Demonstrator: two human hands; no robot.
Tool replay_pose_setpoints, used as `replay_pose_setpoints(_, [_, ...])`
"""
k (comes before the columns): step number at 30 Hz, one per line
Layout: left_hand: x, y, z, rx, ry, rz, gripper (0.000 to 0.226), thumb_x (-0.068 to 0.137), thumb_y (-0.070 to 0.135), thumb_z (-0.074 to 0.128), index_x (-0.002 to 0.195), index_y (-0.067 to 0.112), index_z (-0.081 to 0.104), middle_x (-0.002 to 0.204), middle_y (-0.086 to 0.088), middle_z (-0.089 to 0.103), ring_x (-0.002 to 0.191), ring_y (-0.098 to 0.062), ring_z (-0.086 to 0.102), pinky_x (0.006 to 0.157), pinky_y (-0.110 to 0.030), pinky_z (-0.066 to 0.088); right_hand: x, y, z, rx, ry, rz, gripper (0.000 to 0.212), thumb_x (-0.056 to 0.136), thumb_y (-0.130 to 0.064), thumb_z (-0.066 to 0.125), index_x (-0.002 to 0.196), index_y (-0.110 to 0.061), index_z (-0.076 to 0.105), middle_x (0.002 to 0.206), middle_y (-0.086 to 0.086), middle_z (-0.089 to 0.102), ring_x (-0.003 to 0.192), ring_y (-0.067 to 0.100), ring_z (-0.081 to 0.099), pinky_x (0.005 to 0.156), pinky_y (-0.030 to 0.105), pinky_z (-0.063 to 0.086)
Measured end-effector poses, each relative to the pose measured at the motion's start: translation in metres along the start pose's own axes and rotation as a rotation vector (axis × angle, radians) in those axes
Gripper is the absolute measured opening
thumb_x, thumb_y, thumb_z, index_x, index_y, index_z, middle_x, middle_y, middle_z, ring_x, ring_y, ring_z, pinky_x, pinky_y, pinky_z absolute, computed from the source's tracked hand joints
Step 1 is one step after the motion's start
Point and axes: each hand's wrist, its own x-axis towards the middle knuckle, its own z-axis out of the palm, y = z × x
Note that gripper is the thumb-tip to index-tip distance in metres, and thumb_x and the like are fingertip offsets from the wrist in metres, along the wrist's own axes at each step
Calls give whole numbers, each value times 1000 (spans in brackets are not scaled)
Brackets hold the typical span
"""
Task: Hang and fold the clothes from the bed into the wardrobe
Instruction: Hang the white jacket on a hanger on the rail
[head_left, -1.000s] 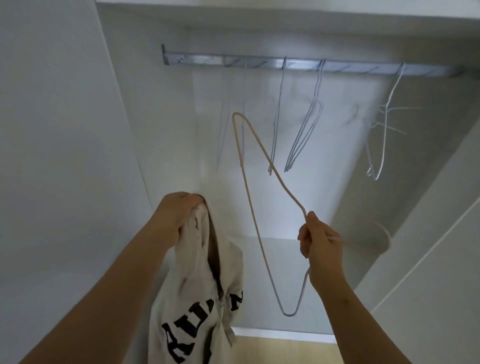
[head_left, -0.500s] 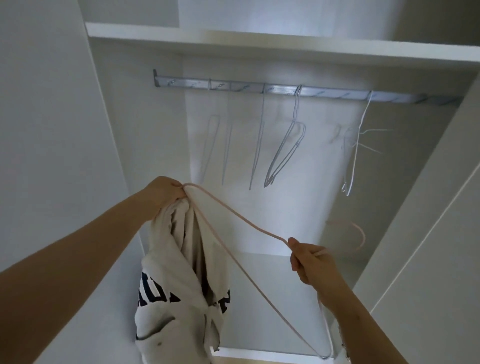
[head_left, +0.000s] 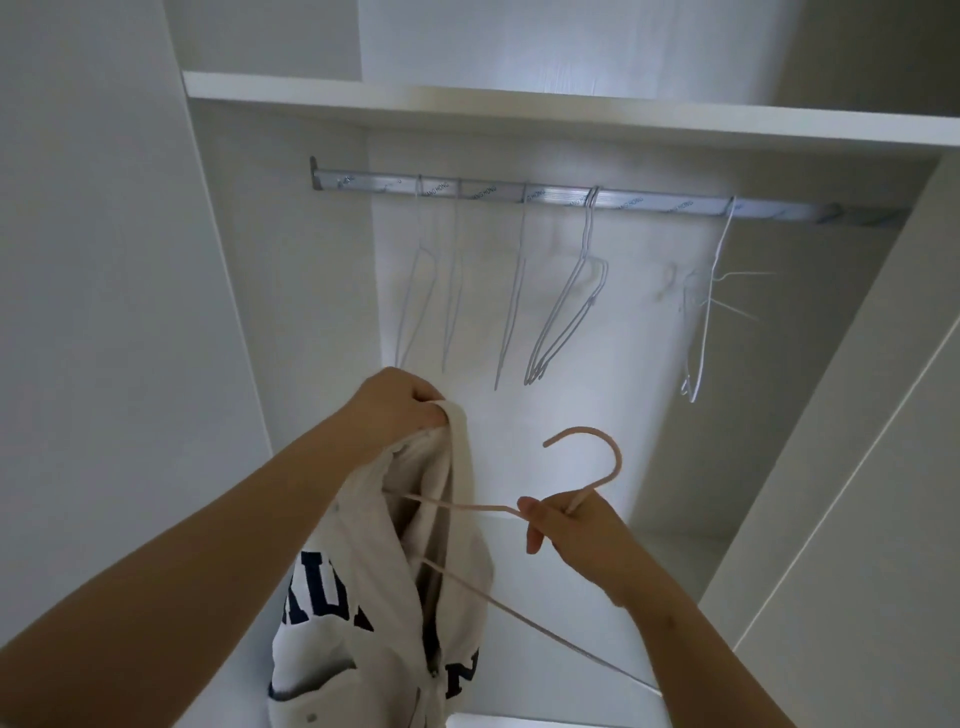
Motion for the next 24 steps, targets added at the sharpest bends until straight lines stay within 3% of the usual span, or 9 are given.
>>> replay_pose_setpoints(3, [-10, 14, 18, -102, -18, 7, 12, 86, 21, 60, 89, 21, 72, 82, 10, 66, 78, -5, 59, 60, -14, 41, 6, -10, 17, 45, 50, 30, 23, 93, -28, 55, 71, -23, 61, 45, -14, 51, 35, 0, 42, 41, 7, 30])
replay_pose_setpoints(6, [-17, 20, 29, -289, -97, 5, 13, 86, 16, 62, 81, 25, 69, 87, 8, 66, 83, -8, 60, 69, -18, 48, 8, -13, 29, 96, 185, 85, 13, 91, -22, 54, 80, -24, 48, 74, -4, 56, 59, 4, 51, 54, 13, 38])
replay_pose_setpoints(10, [-28, 7, 29, -472, -237, 27, 22, 85, 13, 64, 80, 33, 70, 89, 7, 69, 88, -11, 63, 74, -19, 51, 10, -12, 20, 171, 378, 105, 17, 89, -12, 53, 77, -19, 43, 70, 3, 50, 58, 12, 45, 53, 19, 37])
replay_pose_setpoints(13, [-33, -3, 24, -344, -281, 189, 26, 82, 15, 68, 83, 41, 65, 85, 23, 69, 88, 3, 64, 79, -10, 48, 11, -17, 14, 307, 451, 105, 11, 84, -7, 52, 78, -13, 45, 63, 4, 46, 51, 12, 40, 45, 19, 34])
replay_pose_setpoints(15, [-36, -3, 23, -194, -217, 280, 28, 80, 15, 69, 90, 40, 64, 89, 28, 63, 86, 9, 61, 78, -2, 43, 11, -20, 17, 378, 469, 113, 9, 84, -6, 52, 79, -11, 47, 60, 4, 44, 49, 13, 38, 43, 19, 33])
replay_pose_setpoints(18, [-39, -5, 26, 383, 14, 427, 31, 88, 25, 58, 119, 25, 55, 107, 12, 56, 94, -7, 56, 76, -12, 41, 11, -23, 19, 474, 500, 118, 15, 84, -3, 51, 74, -14, 47, 54, 1, 41, 47, 14, 35, 44, 22, 29])
replay_pose_setpoints(20, [-37, -14, 27, 650, 169, 430, 29, 94, 39, 43, 118, 23, 45, 106, 5, 52, 89, -15, 56, 67, -22, 37, 12, -26, 17, 517, 520, 122, 19, 84, -3, 49, 71, -15, 44, 51, 0, 37, 47, 15, 31, 45, 22, 26])
replay_pose_setpoints(22, [-34, -17, 26, 600, 209, 389, 21, 96, 40, 37, 105, 21, 42, 90, 5, 49, 77, -15, 53, 63, -21, 33, 15, -30, 16, 537, 544, 125, 20, 84, -3, 48, 70, -15, 43, 54, 1, 36, 49, 15, 30, 46, 22, 25])
replay_pose_setpoints(24, [-31, -18, 30, 470, 127, 412, 11, 97, 30, 40, 97, 19, 37, 76, 8, 42, 64, -10, 44, 55, -14, 30, 17, -31, 16, 560, 571, 132, 20, 85, -2, 48, 70, -13, 42, 57, 4, 36, 50, 16, 30, 47, 23, 25])
